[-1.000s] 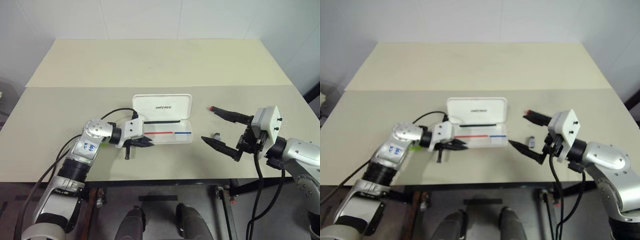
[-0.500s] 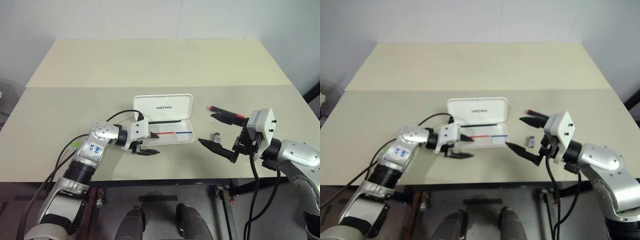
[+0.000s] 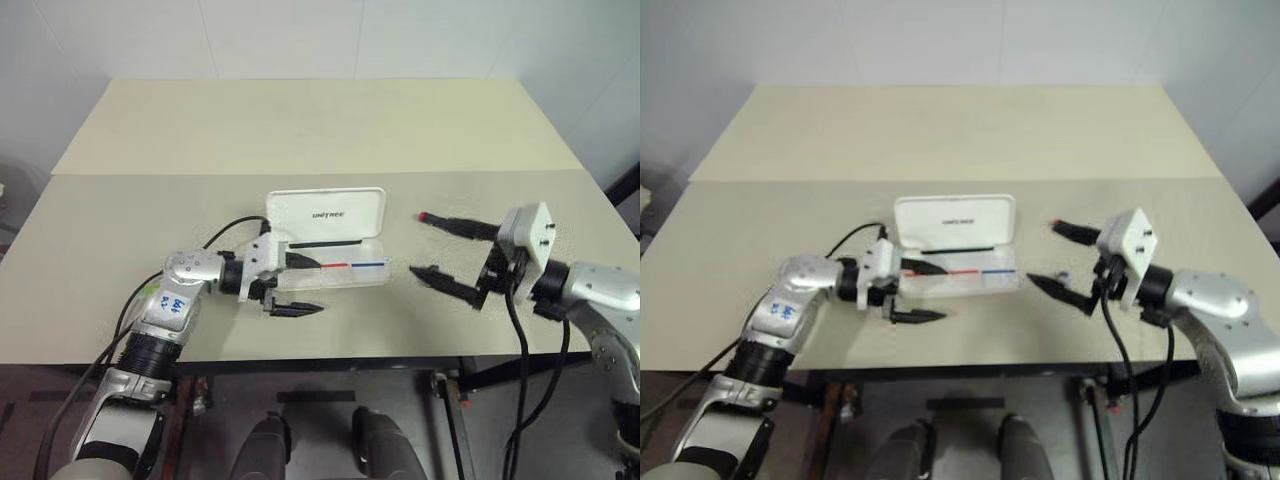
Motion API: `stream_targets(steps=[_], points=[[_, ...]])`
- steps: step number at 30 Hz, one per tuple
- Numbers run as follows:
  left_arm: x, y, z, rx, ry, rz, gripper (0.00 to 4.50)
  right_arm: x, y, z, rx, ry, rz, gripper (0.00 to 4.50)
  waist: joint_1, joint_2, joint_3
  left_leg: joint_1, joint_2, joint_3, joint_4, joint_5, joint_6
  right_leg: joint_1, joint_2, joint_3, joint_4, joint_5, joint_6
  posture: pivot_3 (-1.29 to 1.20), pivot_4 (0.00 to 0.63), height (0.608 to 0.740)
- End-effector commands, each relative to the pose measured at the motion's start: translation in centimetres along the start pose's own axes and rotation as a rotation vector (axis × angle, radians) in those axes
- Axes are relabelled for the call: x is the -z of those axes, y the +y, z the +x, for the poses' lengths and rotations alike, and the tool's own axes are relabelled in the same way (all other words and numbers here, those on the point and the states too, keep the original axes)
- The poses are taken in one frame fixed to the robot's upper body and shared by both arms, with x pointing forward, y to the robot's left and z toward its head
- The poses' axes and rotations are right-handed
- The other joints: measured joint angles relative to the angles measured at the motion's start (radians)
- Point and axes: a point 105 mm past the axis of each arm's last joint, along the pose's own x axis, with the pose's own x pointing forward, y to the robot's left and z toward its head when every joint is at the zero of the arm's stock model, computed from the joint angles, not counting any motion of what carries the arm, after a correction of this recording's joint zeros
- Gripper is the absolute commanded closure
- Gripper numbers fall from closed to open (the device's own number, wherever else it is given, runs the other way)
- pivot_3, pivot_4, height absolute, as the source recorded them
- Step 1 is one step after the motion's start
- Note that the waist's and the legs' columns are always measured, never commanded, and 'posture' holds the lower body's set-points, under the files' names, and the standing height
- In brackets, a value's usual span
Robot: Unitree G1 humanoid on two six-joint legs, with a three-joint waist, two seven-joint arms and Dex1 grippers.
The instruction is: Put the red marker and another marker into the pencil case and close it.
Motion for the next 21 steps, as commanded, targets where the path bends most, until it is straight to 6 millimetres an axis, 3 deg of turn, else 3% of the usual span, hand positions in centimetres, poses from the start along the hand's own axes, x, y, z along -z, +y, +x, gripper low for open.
stream_targets(steps=[1, 9, 14, 21], points=[[-2.9, 0.4, -1.5, -0.024, -0.103, 0.03, 0.35, 0.3, -3.6, -0.2, 0.07, 0.106, -0.047, 0.0, -0.002, 0.001, 0.0, 0.0, 0.0, 0.001, 0.0, 0.0, 0.0, 0.0, 0.0, 0.0, 0.0, 0.0, 0.0, 0.0, 0.15, 0.74], [-5.4, 1.2, -4.8, -0.044, -0.131, 0.01, 0.35, 3.7, -7.7, 2.5, -0.034, 0.302, -0.009, 0.0, -0.022, 0.001, 0.0, 0.0, 0.001, 0.001, -0.002, 0.0, 0.0, -0.001, 0.001, 0.0, -0.001, 0.0, -0.001, 0.0, 0.15, 0.74], [-6.8, 1.4, -6.1, -0.072, -0.128, 0.025, 0.35, 3.8, -8.8, 4.1, -0.086, 0.288, 0.089, 0.0, -0.027, 0.002, 0.001, -0.001, 0.001, 0.002, -0.005, 0.0, 0.0, -0.004, 0.001, 0.0, -0.001, 0.0, -0.001, 0.0, 0.15, 0.74], [-7.2, 1.2, -7.6, -0.139, -0.097, 0.049, 0.35, 4.6, -10.3, 4.9, -0.046, 0.365, 0.082, 0.0, -0.029, 0.002, 0.001, -0.001, 0.001, 0.002, -0.007, 0.0, -0.002, -0.004, 0.001, 0.0, -0.001, 0.0, -0.001, 0.0, 0.15, 0.74]])
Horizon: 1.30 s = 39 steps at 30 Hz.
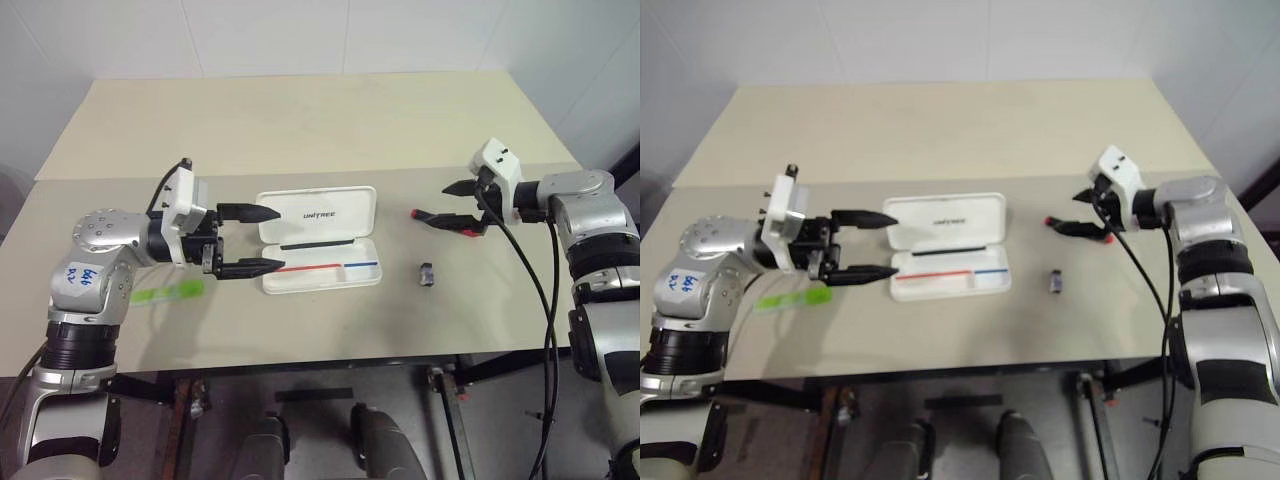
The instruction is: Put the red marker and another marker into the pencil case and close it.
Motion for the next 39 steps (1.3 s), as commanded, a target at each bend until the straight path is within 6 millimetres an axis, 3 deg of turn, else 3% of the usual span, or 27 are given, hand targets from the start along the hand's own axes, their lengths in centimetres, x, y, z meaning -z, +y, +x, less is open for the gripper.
stream_targets(steps=[1, 11, 19, 23, 25, 37, 39], points=[[-1.4, -0.5, -0.6, -0.024, -0.013, 0.053, 0.35, 0.1, -0.8, -0.1, 0.041, 0.035, -0.014, 0.0, 0.0, 0.0, 0.0, 0.0, 0.0, 0.0, 0.0, 0.0, 0.0, 0.0, 0.0, 0.0, 0.0, 0.0, 0.0, 0.0, 0.15, 0.74], [-1.8, -1.7, -1.3, -0.078, 0.014, 0.053, 0.35, 1.6, -1.2, 0.7, 0.092, 0.143, 0.019, 0.0, -0.006, 0.0, 0.0, 0.0, 0.0, 0.0, 0.0, 0.0, -0.001, 0.0, 0.0, 0.0, 0.0, 0.0, 0.0, 0.0, 0.15, 0.74], [-2.2, -2.2, -1.6, -0.095, 0.031, 0.059, 0.35, 2.5, -0.8, 1.0, 0.084, 0.157, 0.142, 0.0, -0.022, 0.0, 0.0, 0.0, 0.0, 0.0, 0.001, 0.0, -0.001, 0.0, 0.0, 0.0, 0.001, 0.0, 0.0, 0.0, 0.15, 0.74], [-2.2, -2.5, -1.7, -0.099, 0.04, 0.058, 0.32, 3.9, -0.2, 0.9, 0.05, 0.195, 0.179, 0.92, -0.023, 0.0, 0.0, 0.001, 0.0, 0.0, 0.001, 0.0, -0.001, 0.0, 0.0, 0.001, 0.001, 0.0, 0.0, 0.0, 0.15, 0.74], [-2.3, -2.7, -1.9, -0.104, 0.05, 0.06, 0.32, 4.7, 0.1, 0.9, 0.039, 0.219, 0.195, 0.92, -0.024, 0.0, 0.0, 0.001, 0.0, 0.0, 0.0, 0.0, -0.001, 0.0, 0.0, 0.001, 0.001, 0.0, 0.0, 0.0, 0.15, 0.74], [-2.2, -2.7, -1.7, -0.094, 0.055, 0.055, 0.32, 4.7, 1.8, 1.9, -0.097, 0.265, 0.103, 0.92, -0.023, 0.0, 0.0, 0.001, 0.0, 0.0, 0.001, 0.0, -0.002, 0.0, 0.0, 0.001, 0.001, 0.0, 0.0, 0.0, 0.15, 0.74], [-2.2, -2.6, -1.5, -0.085, 0.052, 0.056, 0.32, 5.6, 2.5, 2.0, -0.148, 0.322, 0.048, 1.28, -0.023, 0.0, 0.0, 0.001, 0.0, 0.0, 0.001, 0.001, -0.002, 0.0, 0.001, 0.001, 0.001, 0.0, 0.0, 0.0, 0.15, 0.74]])
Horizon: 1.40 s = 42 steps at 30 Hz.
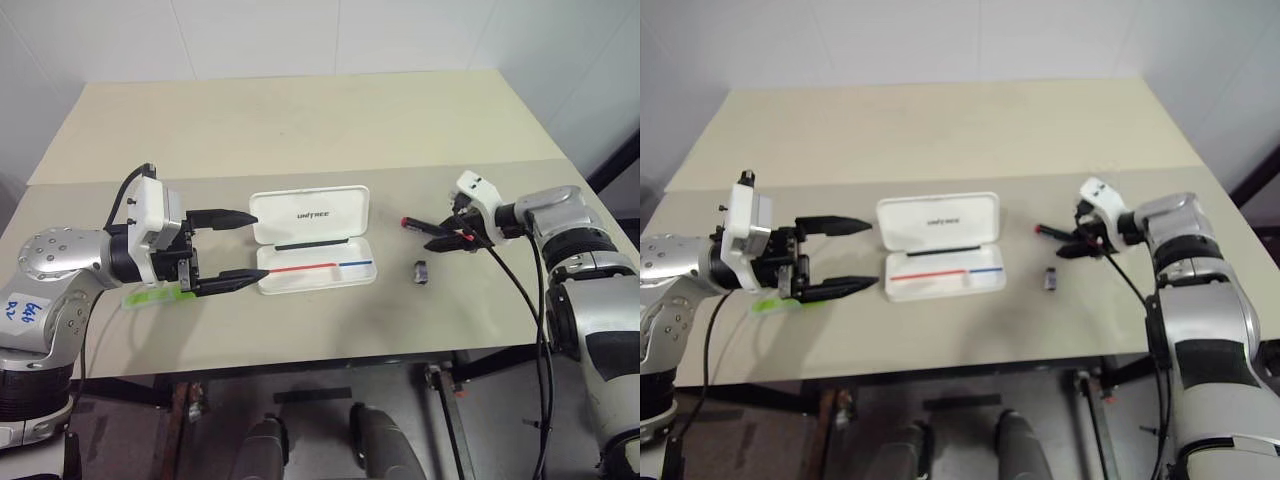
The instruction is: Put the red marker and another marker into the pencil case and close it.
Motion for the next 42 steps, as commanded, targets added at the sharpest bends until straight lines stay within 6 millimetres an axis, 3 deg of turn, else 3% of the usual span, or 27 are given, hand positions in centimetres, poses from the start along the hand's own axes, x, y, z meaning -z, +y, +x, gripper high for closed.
stream_targets(steps=[1, 4, 8, 13, 20, 23, 29, 35, 42], points=[[-0.8, -0.1, 0.3, 0.024, -0.02, 0.033, 0.32, 1.7, 1.1, 0.7, -0.077, 0.111, -0.102, 1.51, 0.0, 0.0, 0.0, 0.0, 0.0, 0.0, 0.0, 0.0, 0.0, 0.0, 0.0, 0.0, 0.0, 0.0, 0.0, 0.0, 0.15, 0.74], [-0.8, -0.1, 0.5, 0.034, -0.023, 0.031, 0.32, 3.0, 1.3, 0.9, -0.093, 0.193, -0.179, 2.48, -0.001, -0.001, 0.0, 0.001, 0.0, 0.0, 0.0, 0.0, 0.0, 0.0, 0.0, 0.0, 0.0, 0.0, 0.0, 0.0, 0.15, 0.74], [-0.6, -0.2, 0.8, 0.049, -0.025, 0.027, 0.32, 3.0, 1.6, 1.2, -0.113, 0.195, -0.225, 3.89, -0.001, -0.004, -0.003, 0.003, 0.0, 0.0, 0.001, 0.0, 0.0, 0.003, 0.0, 0.0, 0.0, 0.0, 0.0, 0.0, 0.15, 0.74], [-0.5, -0.1, 1.1, 0.06, -0.028, 0.027, 0.32, 1.4, 1.0, 1.5, -0.042, 0.129, -0.279, 3.94, -0.001, -0.006, -0.004, 0.004, 0.0, -0.001, 0.005, 0.0, 0.0, 0.005, 0.0, 0.0, 0.003, 0.0, 0.0, 0.0, 0.15, 0.74], [0.1, 0.6, 0.4, 0.051, -0.014, 0.033, 0.32, -4.0, 1.2, -0.6, -0.062, -0.077, -0.363, 3.94, -0.006, -0.003, -0.002, 0.005, 0.0, 0.0, 0.005, 0.001, -0.001, 0.003, 0.001, 0.001, 0.008, 0.0, -0.001, 0.0, 0.15, 0.74], [1.4, 1.3, -0.8, 0.022, 0.025, 0.032, 0.32, -7.2, 2.7, -1.4, -0.144, -0.175, -0.426, 3.94, -0.012, 0.0, 0.0, 0.004, 0.0, 0.0, 0.004, 0.002, -0.002, 0.001, 0.001, 0.001, 0.009, 0.0, -0.001, 0.0, 0.15, 0.74], [4.1, 1.6, -2.3, -0.002, 0.118, 0.031, 0.32, -9.7, 6.3, -0.4, -0.239, -0.242, -0.535, 3.94, -0.021, 0.0, 0.0, 0.003, 0.002, 0.0, 0.001, 0.001, -0.002, 0.0, 0.002, 0.001, 0.009, 0.0, -0.002, 0.0, 0.15, 0.74], [6.4, 2.0, -3.8, -0.069, 0.173, -0.011, 0.32, -12.8, 11.1, 2.5, -0.307, -0.33, -0.579, 3.94, -0.019, 0.0, 0.0, 0.0, 0.003, 0.0, 0.0, 0.001, -0.002, -0.003, 0.002, 0.001, 0.009, 0.0, -0.002, 0.0, 0.15, 0.74], [8.0, 2.0, -4.6, -0.117, 0.205, -0.028, 0.32, -14.1, 14.6, 6.0, -0.327, -0.354, -0.613, 3.94, -0.017, 0.0, 0.0, -0.001, 0.004, 0.0, 0.0, 0.001, -0.002, -0.005, 0.002, 0.0, 0.011, -0.001, -0.003, 0.0, 0.15, 0.74]])
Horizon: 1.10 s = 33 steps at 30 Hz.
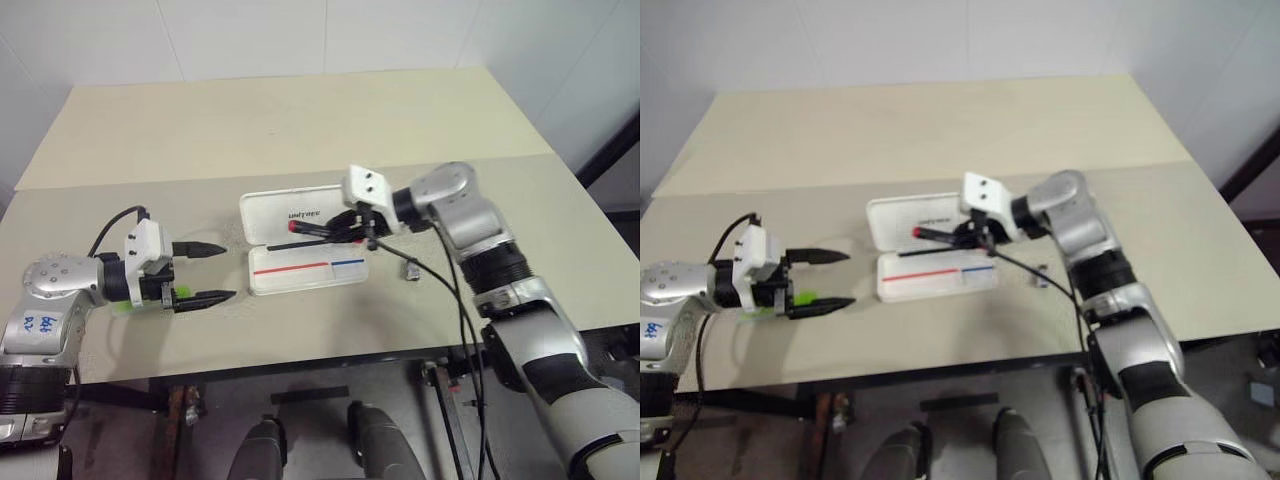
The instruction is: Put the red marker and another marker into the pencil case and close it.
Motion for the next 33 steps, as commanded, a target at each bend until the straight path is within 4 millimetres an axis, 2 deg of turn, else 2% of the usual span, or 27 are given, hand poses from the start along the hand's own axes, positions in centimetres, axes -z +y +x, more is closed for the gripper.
stream_targets(steps=[1, 4, 6, 12, 14, 19, 21, 23, 26, 28, 31, 33], points=[[-0.3, 0.4, -0.8, -0.038, 0.003, 0.036, 0.32, -1.0, 0.1, 1.0, 0.014, -0.012, -0.048, 3.94, 0.002, 0.0, 0.0, 0.0, 0.0, 0.0, 0.0, 0.0, 0.0, 0.0, 0.0, 0.0, 0.0, 0.0, 0.0, 0.0, 0.15, 0.74], [-0.3, 0.3, -0.8, -0.041, 0.001, 0.035, 0.32, -0.7, 0.5, 1.8, -0.004, 0.01, -0.071, 3.94, 0.008, 0.0, 0.0, -0.001, 0.001, 0.0, 0.0, 0.0, 0.0, -0.001, 0.0, 0.0, 0.0, 0.0, 0.0, 0.0, 0.15, 0.74], [-0.4, 0.2, -0.7, -0.043, -0.001, 0.034, 0.32, 0.2, 0.7, 2.2, -0.018, 0.071, -0.136, 3.94, 0.013, 0.0, 0.0, -0.001, 0.001, 0.0, 0.0, 0.0, 0.0, -0.001, 0.0, 0.0, 0.0, 0.0, 0.0, 0.0, 0.15, 0.74], [-0.4, 0.0, -0.3, -0.047, -0.014, 0.029, 0.32, 1.3, -0.6, 2.9, 0.048, 0.148, -0.215, 3.94, 0.016, 0.0, 0.0, -0.001, 0.0, 0.0, 0.0, 0.0, 0.0, -0.001, 0.0, 0.0, 0.0, 0.0, -0.001, 0.0, 0.15, 0.74], [-0.5, 0.0, -0.2, -0.049, -0.019, 0.028, 0.32, 1.5, -0.8, 3.0, 0.055, 0.158, -0.238, 3.15, 0.016, 0.0, 0.0, -0.001, 0.0, 0.0, -0.001, 0.0, 0.0, -0.001, 0.0, 0.0, 0.0, 0.0, -0.001, 0.0, 0.15, 0.74], [-0.5, -0.3, 0.0, -0.048, -0.029, 0.022, 0.32, 0.7, -0.8, 3.1, 0.055, 0.129, -0.256, 1.58, 0.01, 0.0, 0.0, 0.0, 0.001, 0.001, -0.001, 0.0, -0.001, -0.002, 0.002, 0.0, 0.001, -0.001, -0.001, 0.0, 0.15, 0.74], [-0.5, -0.3, 0.1, -0.048, -0.031, 0.021, 0.32, -0.4, -0.9, 3.1, 0.057, 0.082, -0.241, 0.81, 0.01, 0.0, 0.0, 0.0, 0.001, 0.001, -0.001, 0.0, -0.001, -0.003, 0.002, 0.0, 0.002, -0.001, -0.002, 0.0, 0.15, 0.74], [-0.5, -0.4, 0.1, -0.048, -0.031, 0.019, 0.32, -2.7, -0.8, 2.9, 0.047, -0.04, -0.168, 0.09, 0.009, 0.0, 0.0, 0.0, 0.002, 0.001, -0.001, 0.0, -0.002, -0.003, 0.003, 0.0, 0.002, -0.002, -0.003, 0.0, 0.15, 0.74], [-0.5, -0.3, 0.1, -0.047, -0.032, 0.017, 0.32, -5.2, 0.3, 2.1, -0.034, -0.18, -0.076, 0.04, 0.007, 0.0, 0.0, -0.002, 0.003, 0.001, -0.002, 0.0, -0.002, -0.005, 0.004, 0.0, 0.004, -0.002, -0.003, 0.0, 0.15, 0.74], [-0.4, -0.3, 0.1, -0.048, -0.03, 0.014, 0.32, -6.2, 1.6, 1.1, -0.101, -0.243, -0.038, 0.04, 0.013, 0.0, 0.0, -0.004, 0.003, 0.0, -0.001, 0.0, -0.002, -0.007, 0.003, 0.0, 0.004, -0.002, -0.003, 0.0, 0.15, 0.74], [0.0, -0.4, -0.1, -0.054, -0.026, 0.008, 0.32, -6.5, 4.3, -0.8, -0.21, -0.31, 0.001, 0.04, 0.026, -0.001, -0.001, -0.005, 0.003, 0.0, -0.001, -0.001, -0.003, -0.007, 0.003, -0.001, 0.002, -0.002, -0.003, 0.0, 0.15, 0.74], [0.4, -0.5, -0.5, -0.07, -0.02, 0.0, 0.32, -5.8, 6.6, -2.2, -0.276, -0.337, 0.007, 0.04, 0.036, -0.001, -0.001, -0.007, 0.003, -0.001, 0.0, -0.001, -0.002, -0.008, 0.001, -0.002, 0.002, -0.002, -0.003, 0.0, 0.15, 0.74]])
